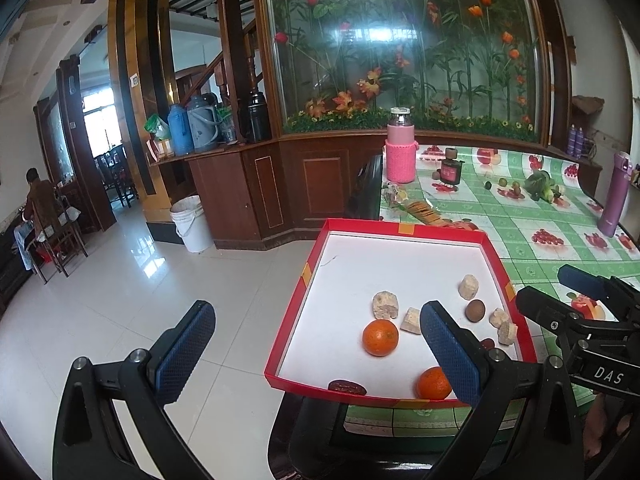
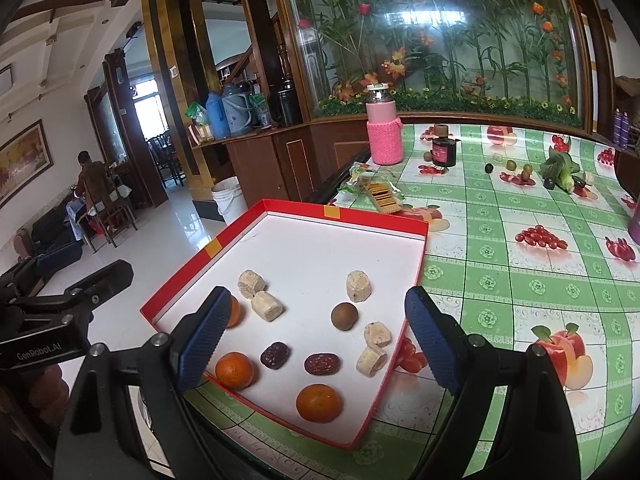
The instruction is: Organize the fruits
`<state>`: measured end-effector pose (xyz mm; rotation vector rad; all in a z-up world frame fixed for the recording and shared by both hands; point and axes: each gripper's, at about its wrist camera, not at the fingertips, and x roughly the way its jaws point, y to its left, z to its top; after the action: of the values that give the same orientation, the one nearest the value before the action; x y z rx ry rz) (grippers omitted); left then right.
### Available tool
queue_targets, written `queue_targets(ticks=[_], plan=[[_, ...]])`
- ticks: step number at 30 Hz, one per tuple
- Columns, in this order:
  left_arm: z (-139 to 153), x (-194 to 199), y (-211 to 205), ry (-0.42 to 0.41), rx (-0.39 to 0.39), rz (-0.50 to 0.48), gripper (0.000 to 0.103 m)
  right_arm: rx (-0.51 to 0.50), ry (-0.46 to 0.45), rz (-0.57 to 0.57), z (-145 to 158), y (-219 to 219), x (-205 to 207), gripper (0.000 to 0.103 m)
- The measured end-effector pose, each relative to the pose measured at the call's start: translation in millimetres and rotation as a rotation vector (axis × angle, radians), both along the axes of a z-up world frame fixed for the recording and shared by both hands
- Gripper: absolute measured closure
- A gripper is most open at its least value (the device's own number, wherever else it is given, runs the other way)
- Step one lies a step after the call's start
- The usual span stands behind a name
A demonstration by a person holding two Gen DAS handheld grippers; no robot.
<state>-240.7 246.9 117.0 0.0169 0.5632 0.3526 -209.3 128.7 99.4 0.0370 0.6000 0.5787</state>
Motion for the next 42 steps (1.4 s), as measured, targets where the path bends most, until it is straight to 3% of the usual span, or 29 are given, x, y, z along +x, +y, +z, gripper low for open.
queue_targets(ticks=[42], plan=[[-6,11,29,0.043,-0.051,0.018,0.001,-0.002,0.007,0.016,2,24,6,0.014]])
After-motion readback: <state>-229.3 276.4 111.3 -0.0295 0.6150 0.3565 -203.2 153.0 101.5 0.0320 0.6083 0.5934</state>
